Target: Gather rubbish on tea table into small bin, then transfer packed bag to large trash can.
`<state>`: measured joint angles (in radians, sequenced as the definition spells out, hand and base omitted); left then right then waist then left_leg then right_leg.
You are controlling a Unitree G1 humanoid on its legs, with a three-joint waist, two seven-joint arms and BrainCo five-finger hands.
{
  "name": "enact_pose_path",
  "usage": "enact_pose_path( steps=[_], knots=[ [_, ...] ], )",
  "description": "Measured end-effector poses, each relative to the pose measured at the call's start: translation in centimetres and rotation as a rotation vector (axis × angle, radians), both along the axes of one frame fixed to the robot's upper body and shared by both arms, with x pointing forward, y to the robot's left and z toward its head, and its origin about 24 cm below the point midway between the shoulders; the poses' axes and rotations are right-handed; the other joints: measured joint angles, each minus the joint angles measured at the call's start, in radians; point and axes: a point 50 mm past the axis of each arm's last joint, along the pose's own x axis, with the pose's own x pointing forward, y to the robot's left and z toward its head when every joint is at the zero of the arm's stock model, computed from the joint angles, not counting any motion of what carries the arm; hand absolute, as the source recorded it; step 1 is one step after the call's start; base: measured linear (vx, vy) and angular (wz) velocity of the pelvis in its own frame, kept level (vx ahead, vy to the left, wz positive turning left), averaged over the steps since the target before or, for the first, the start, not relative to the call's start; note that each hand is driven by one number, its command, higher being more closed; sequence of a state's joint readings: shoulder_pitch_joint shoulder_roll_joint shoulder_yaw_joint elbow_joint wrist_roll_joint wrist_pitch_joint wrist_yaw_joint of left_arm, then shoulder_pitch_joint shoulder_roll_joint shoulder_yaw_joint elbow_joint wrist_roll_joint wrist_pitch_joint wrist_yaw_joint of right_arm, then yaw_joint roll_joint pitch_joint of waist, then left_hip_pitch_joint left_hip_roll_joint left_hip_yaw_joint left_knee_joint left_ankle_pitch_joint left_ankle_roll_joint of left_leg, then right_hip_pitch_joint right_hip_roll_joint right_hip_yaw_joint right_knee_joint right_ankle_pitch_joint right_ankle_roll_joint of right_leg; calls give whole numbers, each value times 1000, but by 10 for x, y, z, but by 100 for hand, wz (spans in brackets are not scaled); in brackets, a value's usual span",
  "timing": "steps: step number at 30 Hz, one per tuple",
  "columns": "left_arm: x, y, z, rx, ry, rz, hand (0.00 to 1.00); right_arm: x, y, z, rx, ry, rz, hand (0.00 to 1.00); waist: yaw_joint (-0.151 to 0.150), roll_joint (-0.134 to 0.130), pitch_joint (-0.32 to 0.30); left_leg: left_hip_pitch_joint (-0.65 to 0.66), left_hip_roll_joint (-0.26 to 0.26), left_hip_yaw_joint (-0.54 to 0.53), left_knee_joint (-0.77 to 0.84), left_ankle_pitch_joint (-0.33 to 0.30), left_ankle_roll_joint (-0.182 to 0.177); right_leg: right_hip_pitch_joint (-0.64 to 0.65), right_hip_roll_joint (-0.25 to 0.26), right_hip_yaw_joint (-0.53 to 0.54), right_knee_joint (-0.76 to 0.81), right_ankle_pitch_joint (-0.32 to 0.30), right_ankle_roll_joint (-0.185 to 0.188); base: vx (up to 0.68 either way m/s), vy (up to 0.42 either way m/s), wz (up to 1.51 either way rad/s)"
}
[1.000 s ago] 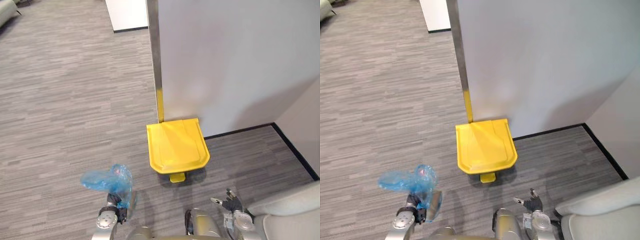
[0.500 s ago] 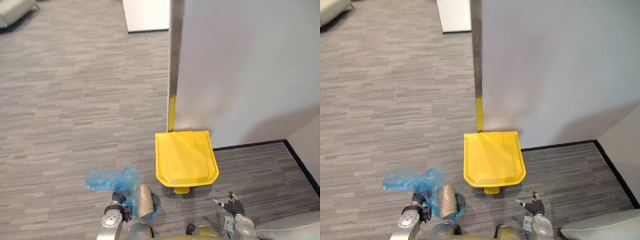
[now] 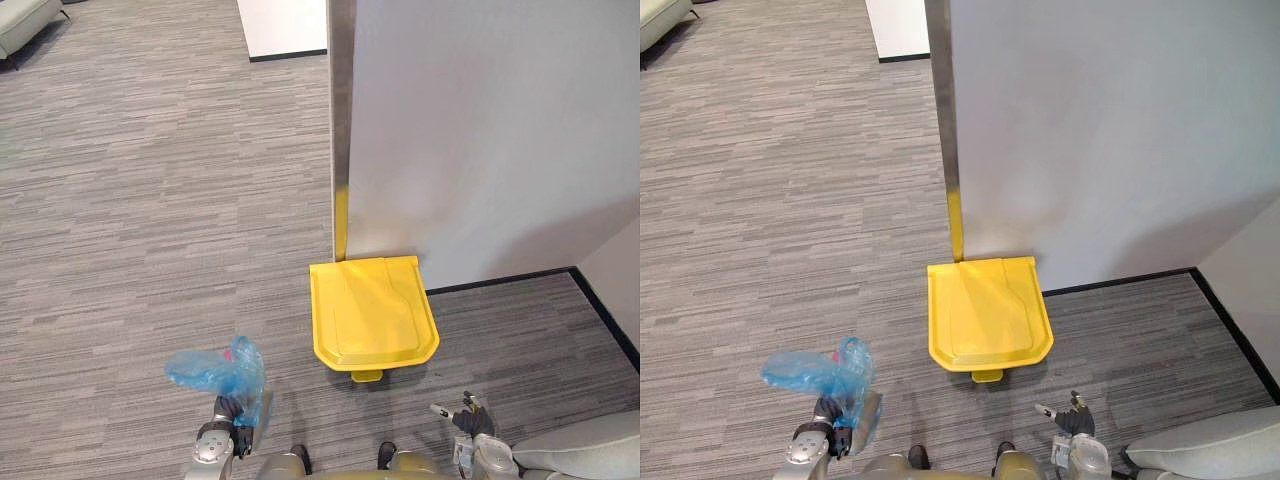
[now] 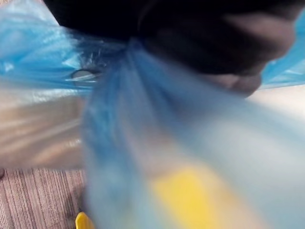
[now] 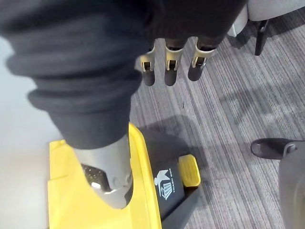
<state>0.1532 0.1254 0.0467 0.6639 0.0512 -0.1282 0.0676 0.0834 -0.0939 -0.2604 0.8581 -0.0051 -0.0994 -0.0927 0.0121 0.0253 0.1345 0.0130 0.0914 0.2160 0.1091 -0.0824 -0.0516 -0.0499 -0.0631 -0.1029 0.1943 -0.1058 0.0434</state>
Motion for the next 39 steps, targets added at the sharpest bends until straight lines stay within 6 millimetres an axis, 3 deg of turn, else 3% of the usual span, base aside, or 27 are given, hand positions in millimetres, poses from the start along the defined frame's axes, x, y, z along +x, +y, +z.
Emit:
enact_pose_path(
  steps=[14, 25, 31, 34, 36, 38, 39],
  knots=[
    [-10, 1, -8, -3, 51, 11, 100, 2, -2, 0, 2, 3, -7, 0, 1, -10, -24, 31, -8, 8, -72, 42, 8, 47, 10, 10, -131, 85, 3, -28, 3, -2],
    [-11, 3, -9, 5, 55, 19, 100, 3, -6, 1, -14, 4, 3, 0, 3, -9, -31, 44, -8, 14, -88, 43, 5, 63, 14, 18, -164, 96, 5, 2, -3, -2],
    [-11, 6, -8, 8, 52, 38, 100, 12, -6, 4, -20, -16, 14, 0, 4, -16, -29, 16, 1, 54, -29, -3, 9, 31, 18, 63, -147, 91, 10, 32, 11, -24],
    [-10, 11, -6, 12, 38, 61, 100, 27, -8, 11, -32, -52, 24, 0, 5, -21, -25, -36, 9, 85, 81, -78, 18, -54, 12, 112, -5, 26, 23, 29, 54, -41],
    [-6, 12, -3, 17, 21, 59, 100, 30, -9, 12, -44, -59, 17, 0, 1, -40, -6, -46, -3, 85, 169, -160, 47, -136, -20, 133, 217, -63, 62, 4, 69, -14],
    [1, 11, 0, 20, 0, 55, 100, 31, -8, 13, -41, -64, 16, 0, 0, -37, 28, -25, -5, 64, 218, -207, 64, -214, -30, 132, 441, -45, 78, 9, 86, -6],
    [2, 13, 2, 31, -4, 57, 100, 28, -5, 11, -32, -54, 13, 0, -2, -26, 54, -6, 2, 59, 265, -242, 77, -273, -23, 120, 530, -88, 68, 79, 87, -7]
  ],
)
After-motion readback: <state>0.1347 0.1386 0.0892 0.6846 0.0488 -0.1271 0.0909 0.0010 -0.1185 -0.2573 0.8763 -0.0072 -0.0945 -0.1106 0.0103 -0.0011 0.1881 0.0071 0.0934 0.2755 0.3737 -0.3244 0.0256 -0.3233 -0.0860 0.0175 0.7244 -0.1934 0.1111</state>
